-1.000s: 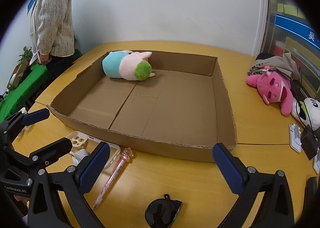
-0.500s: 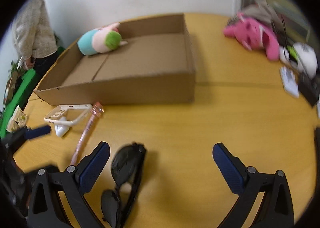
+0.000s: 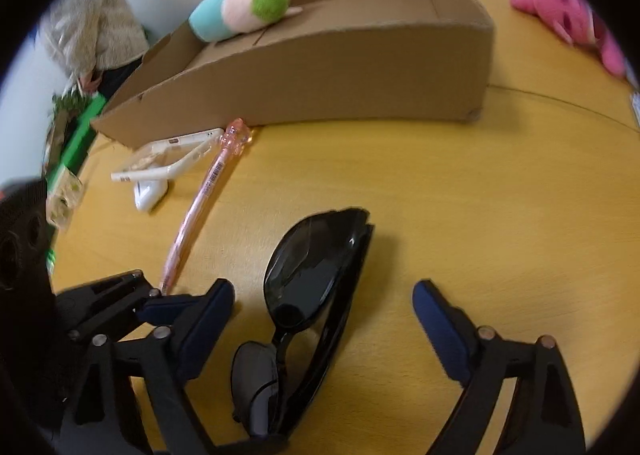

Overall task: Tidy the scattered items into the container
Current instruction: 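Lower the right gripper to the black sunglasses and close on them, then lift the sunglasses with the right gripper and carry them over the box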

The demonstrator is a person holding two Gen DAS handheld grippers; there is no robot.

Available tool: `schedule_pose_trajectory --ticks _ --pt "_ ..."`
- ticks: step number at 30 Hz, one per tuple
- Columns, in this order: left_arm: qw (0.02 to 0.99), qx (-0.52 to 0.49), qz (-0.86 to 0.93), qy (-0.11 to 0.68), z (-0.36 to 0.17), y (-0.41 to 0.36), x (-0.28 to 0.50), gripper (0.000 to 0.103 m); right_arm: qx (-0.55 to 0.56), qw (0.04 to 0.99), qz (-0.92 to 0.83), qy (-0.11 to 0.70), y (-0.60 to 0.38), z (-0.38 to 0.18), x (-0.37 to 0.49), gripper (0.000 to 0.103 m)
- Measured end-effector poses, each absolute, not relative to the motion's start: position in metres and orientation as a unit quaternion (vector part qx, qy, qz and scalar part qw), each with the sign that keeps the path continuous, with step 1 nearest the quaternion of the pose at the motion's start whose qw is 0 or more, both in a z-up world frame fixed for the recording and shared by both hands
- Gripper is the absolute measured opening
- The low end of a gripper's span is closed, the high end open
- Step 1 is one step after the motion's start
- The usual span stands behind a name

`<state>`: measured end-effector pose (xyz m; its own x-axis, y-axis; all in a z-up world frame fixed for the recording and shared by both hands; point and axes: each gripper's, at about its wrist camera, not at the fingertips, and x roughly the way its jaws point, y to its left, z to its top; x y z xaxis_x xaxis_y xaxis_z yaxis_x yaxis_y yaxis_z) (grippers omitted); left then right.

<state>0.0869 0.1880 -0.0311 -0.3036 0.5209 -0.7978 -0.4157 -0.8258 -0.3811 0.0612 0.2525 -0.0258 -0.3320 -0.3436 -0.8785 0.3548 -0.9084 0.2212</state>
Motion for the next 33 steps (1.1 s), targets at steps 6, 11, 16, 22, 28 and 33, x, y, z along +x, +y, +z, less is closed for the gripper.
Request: schedule_pose_trajectory --ticks 6,11,16,22,28,33 --pt "0.298 -0.511 0.806 -0.038 -0.032 0.197 0.092 0.06 0.53 0.225 -0.818 0.013 0.245 -0.022 0.067 0.047" --pt "0.296 -0.507 0.808 -0.053 -0.028 0.193 0.096 0.059 0.523 0.232 -0.82 -0.003 0.248 -0.017 0.07 0.043" --pt "0.29 -0.478 0.827 -0.05 -0.002 0.185 0.097 0.058 0.491 0.247 -0.835 -0.019 0.246 0.013 0.066 0.034" --pt "0.282 -0.441 0.852 -0.032 0.035 0.175 0.076 0.04 0.464 0.265 -0.845 -0.01 0.233 0.046 0.049 0.032" --pt "0.281 -0.422 0.861 -0.037 0.069 0.154 0.036 0.008 0.432 0.273 -0.86 0.0 0.22 0.081 0.013 0.026" --pt "0.282 -0.412 0.865 -0.04 0.076 0.144 0.01 0.005 0.435 0.287 -0.853 -0.001 0.205 0.081 -0.009 0.024"
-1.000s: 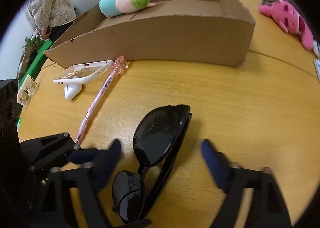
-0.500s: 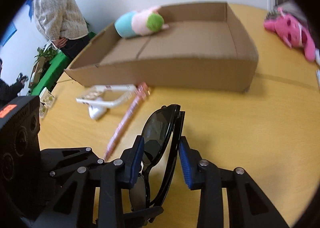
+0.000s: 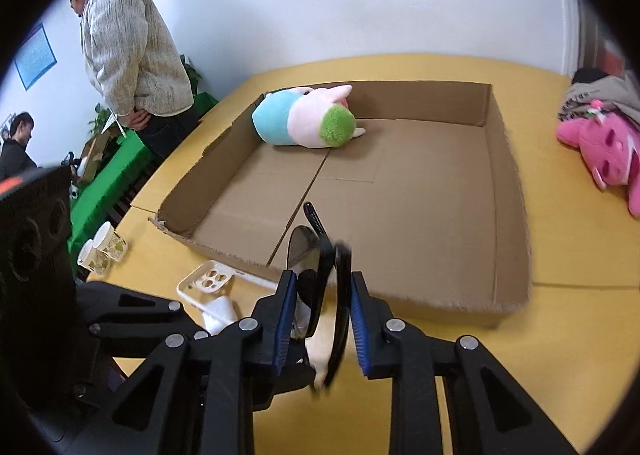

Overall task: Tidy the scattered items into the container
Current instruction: 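Lift the sunglasses with the right gripper and carry them over the box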

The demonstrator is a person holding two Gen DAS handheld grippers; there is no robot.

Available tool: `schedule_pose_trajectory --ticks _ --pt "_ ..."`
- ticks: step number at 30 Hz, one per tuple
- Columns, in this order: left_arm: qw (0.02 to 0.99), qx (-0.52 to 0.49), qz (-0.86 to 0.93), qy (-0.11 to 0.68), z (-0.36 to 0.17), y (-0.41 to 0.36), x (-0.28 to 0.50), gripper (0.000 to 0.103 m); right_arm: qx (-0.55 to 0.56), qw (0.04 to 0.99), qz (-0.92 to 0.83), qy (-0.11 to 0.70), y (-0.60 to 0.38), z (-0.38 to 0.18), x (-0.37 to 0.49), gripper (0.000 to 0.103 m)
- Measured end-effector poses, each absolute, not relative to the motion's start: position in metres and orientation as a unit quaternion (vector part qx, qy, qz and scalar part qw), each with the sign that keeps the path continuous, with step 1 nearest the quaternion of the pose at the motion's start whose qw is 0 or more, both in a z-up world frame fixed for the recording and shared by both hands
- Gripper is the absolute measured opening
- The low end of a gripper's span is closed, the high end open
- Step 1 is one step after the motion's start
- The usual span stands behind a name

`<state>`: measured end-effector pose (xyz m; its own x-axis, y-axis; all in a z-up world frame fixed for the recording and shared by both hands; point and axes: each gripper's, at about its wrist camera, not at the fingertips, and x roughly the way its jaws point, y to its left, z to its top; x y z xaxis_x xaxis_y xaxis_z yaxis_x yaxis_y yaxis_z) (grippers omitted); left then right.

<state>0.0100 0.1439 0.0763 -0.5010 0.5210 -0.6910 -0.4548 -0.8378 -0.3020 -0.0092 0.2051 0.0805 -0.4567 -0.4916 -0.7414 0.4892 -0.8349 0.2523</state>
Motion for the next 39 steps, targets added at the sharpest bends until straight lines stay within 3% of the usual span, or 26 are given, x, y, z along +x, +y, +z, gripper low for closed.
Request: schedule_pose_trajectory --ticks 9,11,13,14,16,21,26,27,28,29,39 --pt "0.263 -0.416 0.868 -0.056 0.067 0.12 -0.005 0.006 0.437 0.3 -0.848 -0.018 0.206 0.074 -0.025 0.023" --pt "0.251 -0.417 0.872 -0.051 0.06 0.117 -0.007 0.014 0.433 0.307 -0.848 -0.021 0.209 0.077 -0.026 0.023" --pt "0.236 -0.413 0.879 -0.042 0.053 0.113 -0.008 0.042 0.43 0.312 -0.847 -0.023 0.212 0.081 -0.027 0.023" --pt "0.234 -0.409 0.881 -0.042 0.051 0.11 -0.009 0.049 0.429 0.315 -0.847 -0.025 0.214 0.083 -0.026 0.023" --pt "0.232 -0.401 0.885 -0.049 0.049 0.103 -0.009 0.072 0.426 0.318 -0.847 -0.023 0.217 0.087 -0.025 0.023" --pt "0.259 -0.378 0.888 -0.047 0.05 0.099 -0.007 0.085 0.424 0.334 -0.841 -0.033 0.231 0.099 -0.015 0.023" --pt "0.315 -0.385 0.867 -0.026 0.043 0.125 0.003 0.085 0.419 0.354 -0.835 -0.047 0.239 0.111 -0.005 0.023" --pt "0.319 -0.388 0.864 -0.025 0.041 0.128 0.004 0.08 0.418 0.354 -0.835 -0.049 0.241 0.112 -0.004 0.023" --pt "0.319 -0.394 0.862 -0.025 0.04 0.131 0.004 0.066 0.418 0.355 -0.835 -0.053 0.243 0.113 -0.003 0.023" --pt "0.318 -0.4 0.859 -0.025 0.038 0.133 0.004 0.059 0.419 0.354 -0.834 -0.058 0.246 0.114 -0.003 0.023" --pt "0.3 -0.412 0.859 -0.048 0.059 0.13 -0.013 0.059 0.411 0.35 -0.837 -0.091 0.249 0.124 -0.022 0.022"
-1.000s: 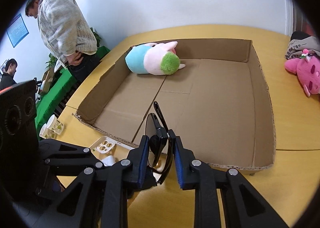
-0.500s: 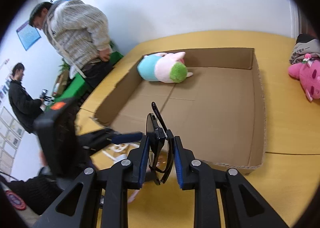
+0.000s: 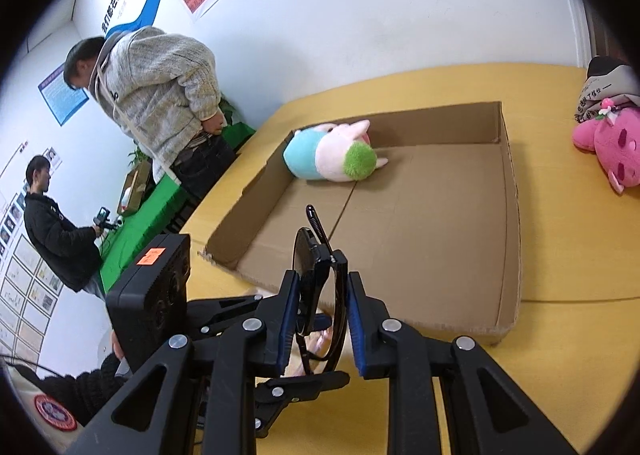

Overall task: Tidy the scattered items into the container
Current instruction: 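Lift the sunglasses with the right gripper and carry them over the box, then open the right gripper to drop the sunglasses into the box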

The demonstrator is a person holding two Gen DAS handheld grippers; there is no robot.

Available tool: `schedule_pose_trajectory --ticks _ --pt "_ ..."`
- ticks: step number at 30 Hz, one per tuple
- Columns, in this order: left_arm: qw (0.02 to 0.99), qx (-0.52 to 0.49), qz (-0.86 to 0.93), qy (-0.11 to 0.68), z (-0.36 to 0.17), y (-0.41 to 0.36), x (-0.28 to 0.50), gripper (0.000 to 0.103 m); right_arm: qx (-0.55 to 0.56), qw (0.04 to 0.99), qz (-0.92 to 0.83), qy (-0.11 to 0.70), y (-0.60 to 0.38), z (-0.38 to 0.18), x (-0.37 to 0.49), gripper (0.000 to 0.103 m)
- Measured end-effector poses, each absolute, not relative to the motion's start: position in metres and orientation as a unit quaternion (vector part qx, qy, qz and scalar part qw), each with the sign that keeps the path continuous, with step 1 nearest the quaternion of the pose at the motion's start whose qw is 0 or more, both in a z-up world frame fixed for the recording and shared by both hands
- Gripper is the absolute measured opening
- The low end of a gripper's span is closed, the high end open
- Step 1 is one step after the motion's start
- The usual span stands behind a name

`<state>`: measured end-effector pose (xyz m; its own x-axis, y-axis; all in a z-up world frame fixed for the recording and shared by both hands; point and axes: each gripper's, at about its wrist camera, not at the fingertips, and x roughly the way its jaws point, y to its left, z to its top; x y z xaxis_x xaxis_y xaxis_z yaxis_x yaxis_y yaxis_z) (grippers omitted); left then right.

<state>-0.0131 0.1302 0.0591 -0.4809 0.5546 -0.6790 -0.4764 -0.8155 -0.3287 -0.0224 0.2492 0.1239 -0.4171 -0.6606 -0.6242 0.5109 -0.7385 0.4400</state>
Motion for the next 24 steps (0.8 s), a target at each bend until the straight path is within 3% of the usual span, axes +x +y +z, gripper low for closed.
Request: schedule_pose_trajectory --ticks 13,24 --pt "0.245 -0.49 0.83 -0.106 0.099 0.097 -0.152 0.059 0.422 0.324 -0.839 -0.116 0.206 0.152 -0.17 0.022" --pt "0.214 -0.555 0.789 -0.155 0.054 0.082 -0.261 0.058 0.484 0.3 -0.811 -0.133 0.183 0.103 -0.301 0.022"
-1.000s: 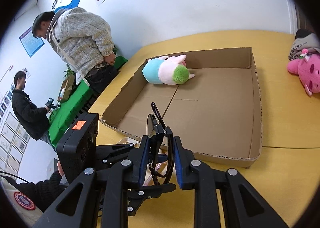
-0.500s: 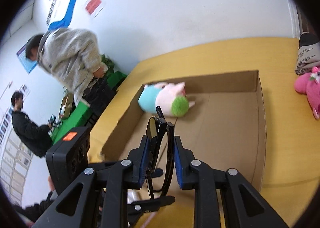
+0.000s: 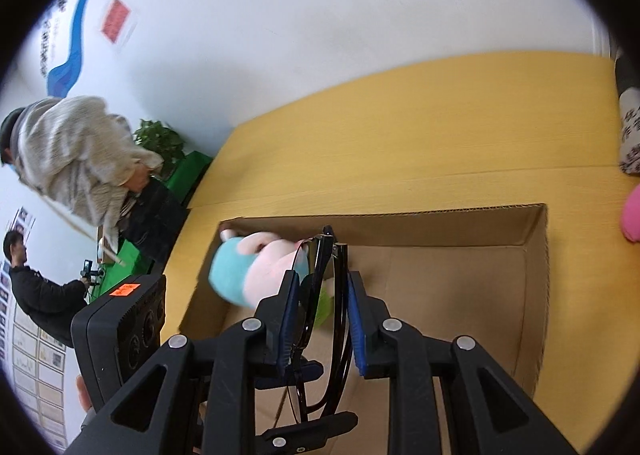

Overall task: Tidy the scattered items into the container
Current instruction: 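Open the right gripper to drop the sunglasses into the box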

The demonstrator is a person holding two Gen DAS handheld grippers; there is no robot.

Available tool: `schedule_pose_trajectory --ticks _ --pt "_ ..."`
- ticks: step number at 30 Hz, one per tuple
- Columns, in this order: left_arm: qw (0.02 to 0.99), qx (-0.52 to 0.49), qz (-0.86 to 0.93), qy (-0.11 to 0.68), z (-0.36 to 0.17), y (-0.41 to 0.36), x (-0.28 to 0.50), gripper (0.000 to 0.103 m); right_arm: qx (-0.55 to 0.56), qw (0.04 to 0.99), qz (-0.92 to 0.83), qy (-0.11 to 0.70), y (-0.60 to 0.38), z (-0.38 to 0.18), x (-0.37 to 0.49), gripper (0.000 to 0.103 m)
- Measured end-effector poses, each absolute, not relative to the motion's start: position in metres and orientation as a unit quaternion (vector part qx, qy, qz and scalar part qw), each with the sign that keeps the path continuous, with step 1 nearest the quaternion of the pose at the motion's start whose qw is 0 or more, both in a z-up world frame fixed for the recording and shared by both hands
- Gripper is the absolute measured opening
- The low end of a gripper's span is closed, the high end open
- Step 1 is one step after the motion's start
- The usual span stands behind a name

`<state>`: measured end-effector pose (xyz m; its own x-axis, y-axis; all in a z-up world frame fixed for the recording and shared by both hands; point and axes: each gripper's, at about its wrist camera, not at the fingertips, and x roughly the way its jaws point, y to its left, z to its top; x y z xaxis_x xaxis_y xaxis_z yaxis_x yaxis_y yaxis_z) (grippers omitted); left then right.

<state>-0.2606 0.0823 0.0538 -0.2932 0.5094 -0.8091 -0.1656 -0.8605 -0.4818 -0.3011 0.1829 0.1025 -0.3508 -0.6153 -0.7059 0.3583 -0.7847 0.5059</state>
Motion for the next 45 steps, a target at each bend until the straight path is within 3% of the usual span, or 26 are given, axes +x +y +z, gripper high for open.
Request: schedule_pose_trajectory --ticks 11,24,29,33,37,42,45 --pt "0.186 -0.622 0.742 -0.17 -0.022 0.094 -0.302 0.058 0.546 0.277 -0.778 -0.139 0.178 0.013 -0.359 0.022" --pt "0.176 -0.623 0.743 -0.17 -0.015 0.091 -0.302 0.063 0.557 0.271 -0.772 -0.141 0.183 -0.022 -0.363 0.028" --pt "0.185 -0.606 0.758 -0.157 0.003 0.085 -0.284 0.064 0.537 0.279 -0.779 -0.167 0.198 -0.009 -0.355 0.062" --pt "0.178 -0.576 0.786 -0.138 0.03 0.072 -0.254 0.07 0.509 0.28 -0.798 -0.16 0.213 0.023 -0.333 0.064" --pt "0.156 -0.516 0.837 -0.094 0.063 0.055 -0.206 0.082 0.461 0.283 -0.833 -0.114 0.229 0.067 -0.276 0.079" --pt "0.122 -0.429 0.893 -0.061 0.092 0.045 -0.139 0.098 0.408 0.238 -0.877 -0.087 0.261 0.092 -0.173 0.082" --pt "0.098 -0.382 0.918 -0.042 0.096 0.052 -0.098 0.102 0.394 0.199 -0.895 -0.064 0.265 0.084 -0.115 0.083"
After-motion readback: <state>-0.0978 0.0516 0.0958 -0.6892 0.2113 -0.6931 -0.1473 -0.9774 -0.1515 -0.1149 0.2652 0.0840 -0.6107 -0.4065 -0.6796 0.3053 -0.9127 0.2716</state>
